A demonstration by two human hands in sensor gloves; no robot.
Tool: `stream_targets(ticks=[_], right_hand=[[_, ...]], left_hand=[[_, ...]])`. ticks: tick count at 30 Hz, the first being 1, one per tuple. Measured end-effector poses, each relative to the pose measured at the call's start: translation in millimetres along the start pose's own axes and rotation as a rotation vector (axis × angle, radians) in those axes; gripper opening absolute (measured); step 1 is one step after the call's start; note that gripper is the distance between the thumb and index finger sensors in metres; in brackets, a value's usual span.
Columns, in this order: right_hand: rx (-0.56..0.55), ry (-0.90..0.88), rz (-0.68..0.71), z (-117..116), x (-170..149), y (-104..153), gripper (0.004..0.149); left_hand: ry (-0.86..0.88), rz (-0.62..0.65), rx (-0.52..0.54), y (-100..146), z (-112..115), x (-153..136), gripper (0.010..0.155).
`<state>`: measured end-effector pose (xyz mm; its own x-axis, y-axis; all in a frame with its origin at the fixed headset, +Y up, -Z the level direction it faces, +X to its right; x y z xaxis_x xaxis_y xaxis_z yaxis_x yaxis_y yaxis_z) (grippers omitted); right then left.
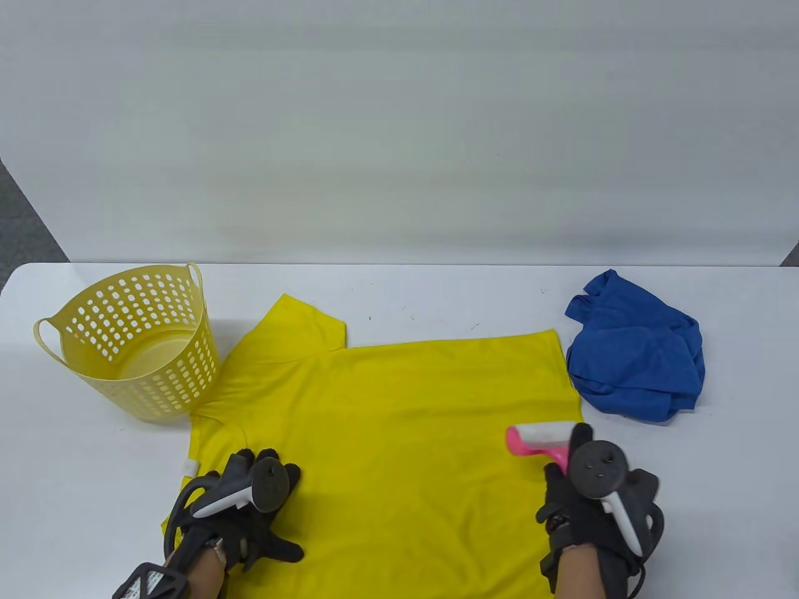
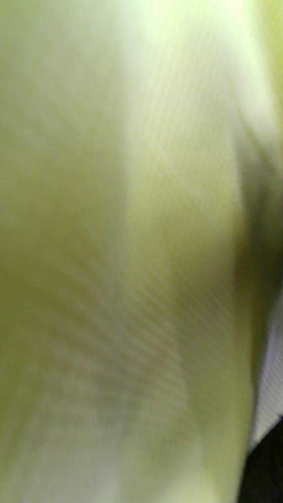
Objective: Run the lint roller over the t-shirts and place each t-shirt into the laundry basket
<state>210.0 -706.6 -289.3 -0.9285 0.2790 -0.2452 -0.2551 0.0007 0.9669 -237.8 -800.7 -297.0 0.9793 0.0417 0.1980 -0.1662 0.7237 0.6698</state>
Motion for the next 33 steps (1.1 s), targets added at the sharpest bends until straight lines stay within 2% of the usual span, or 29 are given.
stream_targets(ticks=[2, 5, 8, 11, 14, 17, 20, 23, 26, 29, 33], right_hand=[[0.012, 0.075, 0.021, -8.9, 15.1, 1.7, 0.06], [0.105, 0.084, 0.009, -14.0, 20.5, 6.9, 0.062], [0.089, 0.076, 0.037, -15.4, 21.9, 9.4, 0.065], [0.133, 0.083, 0.041, -23.1, 23.0, 5.2, 0.061], [0.099, 0.121, 0.054, -30.8, 29.4, -4.3, 0.055], [0.032, 0.116, 0.042, -40.6, 38.9, -21.4, 0.053], [0.018, 0.065, -0.003, -49.3, 49.7, -41.5, 0.053], [0.037, 0.148, -0.015, -49.9, 67.3, -65.4, 0.053], [0.062, 0.115, -0.083, -53.7, 76.4, -82.0, 0.052], [0.043, 0.1, -0.108, -54.5, 79.8, -84.7, 0.052], [0.156, 0.084, -0.071, -43.4, 70.5, -75.1, 0.052]], left_hand=[[0.004, -0.005, 0.009, 1.1, 0.9, -0.8, 0.118], [0.001, -0.005, 0.002, 2.5, 0.6, -1.4, 0.119], [-0.003, -0.008, 0.008, 2.3, -0.1, -1.6, 0.12], [0.011, -0.013, 0.059, 1.9, -1.8, -3.0, 0.112], [0.073, -0.013, 0.08, 0.4, -5.3, -6.1, 0.108], [0.031, -0.039, 0.025, -6.9, -0.6, -3.9, 0.108], [0.051, -0.021, 0.026, -7.6, -0.8, -4.0, 0.109], [0.06, -0.013, 0.008, -8.4, 0.7, -5.4, 0.109], [0.057, -0.011, 0.002, -8.2, 0.5, -5.2, 0.109], [0.062, -0.007, 0.001, -8.6, 1.2, -5.9, 0.109], [0.065, -0.005, -0.002, -8.1, 1.5, -5.7, 0.109]])
Point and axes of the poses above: the tracker on the back of each hand, its own x axis roughly to the thumb side, its own y axis roughly from the fingertips to the wrist, z = x × y, the point moved 1 cm from there along -y, roughly from the wrist to the fingertips, and after that the axes turned 10 degrees about -x, right-handed, at the moved point
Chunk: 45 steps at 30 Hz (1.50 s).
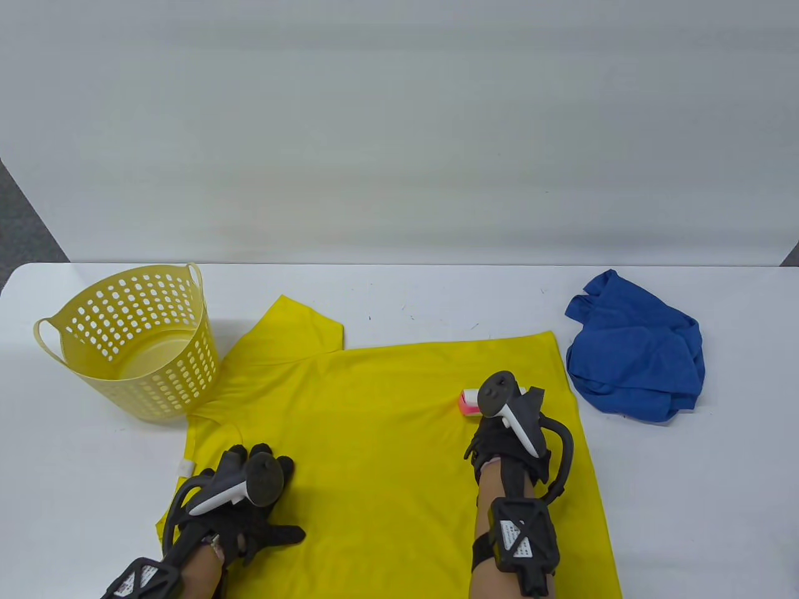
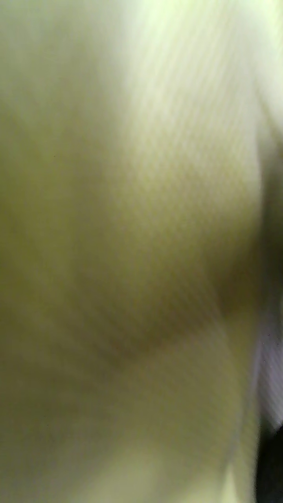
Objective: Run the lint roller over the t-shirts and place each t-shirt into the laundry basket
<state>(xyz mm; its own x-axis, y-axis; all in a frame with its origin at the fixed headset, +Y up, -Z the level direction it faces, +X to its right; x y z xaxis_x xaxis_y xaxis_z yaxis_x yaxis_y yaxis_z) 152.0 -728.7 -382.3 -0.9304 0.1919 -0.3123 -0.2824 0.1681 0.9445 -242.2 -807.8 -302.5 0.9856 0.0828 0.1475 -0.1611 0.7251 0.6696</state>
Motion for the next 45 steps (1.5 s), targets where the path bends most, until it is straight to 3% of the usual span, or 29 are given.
stream_targets(ticks=[7, 11, 15, 19, 23, 32, 38, 45], right_hand=[[0.112, 0.289, 0.158, 11.0, -31.2, 70.2, 0.052], [0.167, 0.353, 0.185, 14.5, -49.5, 106.0, 0.052], [0.207, 0.358, 0.193, 18.1, -61.7, 122.5, 0.051], [0.183, 0.343, 0.196, 16.6, -56.8, 112.0, 0.051], [0.129, 0.368, 0.197, 14.8, -33.6, 85.5, 0.051], [0.078, 0.297, 0.053, 9.1, 20.7, 2.7, 0.052], [0.094, 0.261, 0.022, 5.8, 18.8, 4.9, 0.053], [0.137, 0.386, 0.141, 6.6, -5.3, 53.0, 0.053]], left_hand=[[0.014, 0.013, -0.005, -0.2, 0.9, -0.2, 0.109], [0.016, 0.014, -0.004, -0.1, 1.0, -0.3, 0.109], [0.029, 0.022, -0.006, -0.5, 1.3, -0.7, 0.109], [0.034, 0.027, -0.011, -0.7, 1.3, -0.9, 0.109], [0.038, 0.031, -0.015, -0.9, 1.3, -1.2, 0.109], [0.046, 0.038, -0.021, -1.8, 1.6, -2.3, 0.11], [0.047, 0.032, -0.02, -1.4, 1.8, -2.5, 0.11], [0.05, 0.033, -0.018, -1.2, 1.6, -2.5, 0.109]])
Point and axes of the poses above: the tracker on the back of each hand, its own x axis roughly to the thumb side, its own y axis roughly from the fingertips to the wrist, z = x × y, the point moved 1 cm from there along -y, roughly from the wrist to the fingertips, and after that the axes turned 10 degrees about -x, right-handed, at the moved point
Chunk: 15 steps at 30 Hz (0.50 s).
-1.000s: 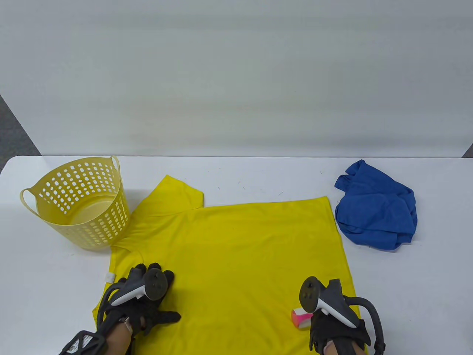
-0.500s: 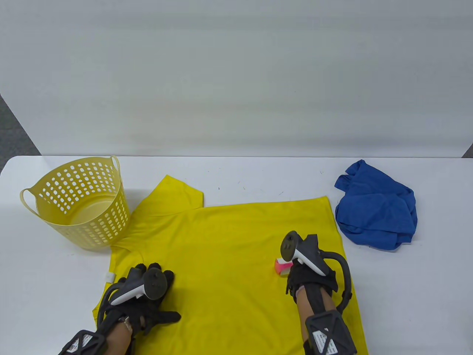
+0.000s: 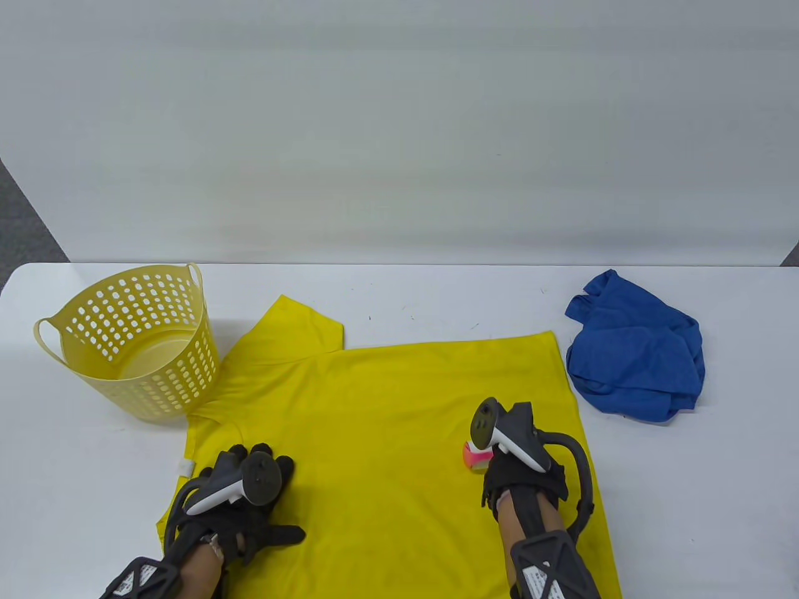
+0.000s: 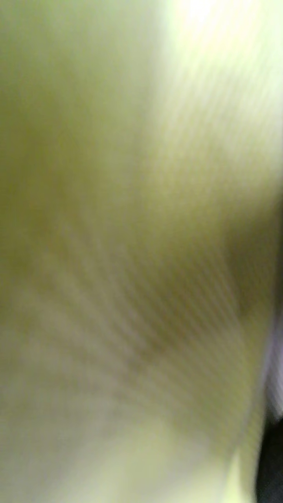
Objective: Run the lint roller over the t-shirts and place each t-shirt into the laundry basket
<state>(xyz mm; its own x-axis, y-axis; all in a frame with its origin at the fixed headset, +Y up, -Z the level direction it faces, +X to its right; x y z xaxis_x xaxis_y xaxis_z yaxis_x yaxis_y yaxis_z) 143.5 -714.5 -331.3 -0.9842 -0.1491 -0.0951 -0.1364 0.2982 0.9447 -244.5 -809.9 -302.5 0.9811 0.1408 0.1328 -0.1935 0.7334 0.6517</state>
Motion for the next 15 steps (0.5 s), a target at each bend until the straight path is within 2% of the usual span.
stream_targets(ticks=[8, 15], right_hand=[[0.075, 0.005, 0.07, -18.1, -30.2, 65.4, 0.052], [0.084, 0.094, 0.092, -16.7, -25.1, 82.9, 0.052]], left_hand=[[0.0, -0.003, 0.003, 0.5, 0.2, 0.2, 0.109], [-0.005, -0.007, 0.013, 0.9, 0.4, 0.4, 0.109]])
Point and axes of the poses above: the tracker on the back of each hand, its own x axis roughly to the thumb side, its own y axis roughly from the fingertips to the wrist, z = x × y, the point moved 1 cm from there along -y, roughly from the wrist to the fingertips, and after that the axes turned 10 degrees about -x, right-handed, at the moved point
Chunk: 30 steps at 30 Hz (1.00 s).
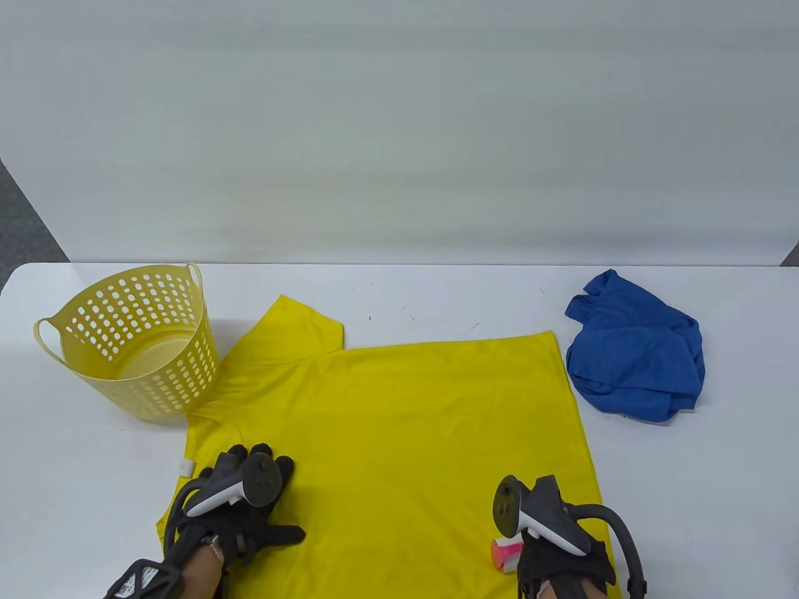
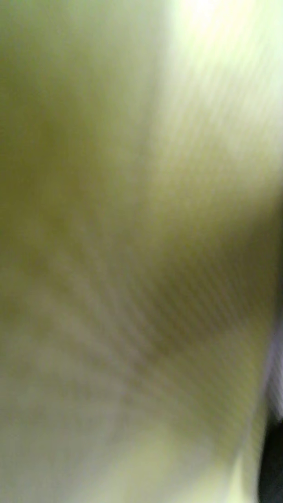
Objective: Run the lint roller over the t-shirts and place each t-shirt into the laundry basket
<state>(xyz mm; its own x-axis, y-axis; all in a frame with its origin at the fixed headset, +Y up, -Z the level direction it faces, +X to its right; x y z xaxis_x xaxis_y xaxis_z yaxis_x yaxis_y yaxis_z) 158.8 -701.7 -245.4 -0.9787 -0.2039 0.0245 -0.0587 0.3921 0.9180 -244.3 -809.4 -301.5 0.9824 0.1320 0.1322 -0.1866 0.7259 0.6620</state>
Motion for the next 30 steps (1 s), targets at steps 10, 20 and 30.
stream_targets(ticks=[10, 20, 30], right_hand=[[-0.265, -0.133, 0.227, 24.4, 89.6, 0.0, 0.053], [-0.276, -0.119, 0.146, 44.1, 168.9, -80.4, 0.053], [-0.283, -0.193, 0.045, 71.5, 208.1, -150.0, 0.053]], left_hand=[[-0.003, 0.001, 0.0, 0.3, 0.4, 0.1, 0.109], [-0.005, 0.0, -0.001, 0.7, 0.8, 0.5, 0.109], [-0.012, -0.005, 0.001, 0.8, 0.5, 0.6, 0.109]])
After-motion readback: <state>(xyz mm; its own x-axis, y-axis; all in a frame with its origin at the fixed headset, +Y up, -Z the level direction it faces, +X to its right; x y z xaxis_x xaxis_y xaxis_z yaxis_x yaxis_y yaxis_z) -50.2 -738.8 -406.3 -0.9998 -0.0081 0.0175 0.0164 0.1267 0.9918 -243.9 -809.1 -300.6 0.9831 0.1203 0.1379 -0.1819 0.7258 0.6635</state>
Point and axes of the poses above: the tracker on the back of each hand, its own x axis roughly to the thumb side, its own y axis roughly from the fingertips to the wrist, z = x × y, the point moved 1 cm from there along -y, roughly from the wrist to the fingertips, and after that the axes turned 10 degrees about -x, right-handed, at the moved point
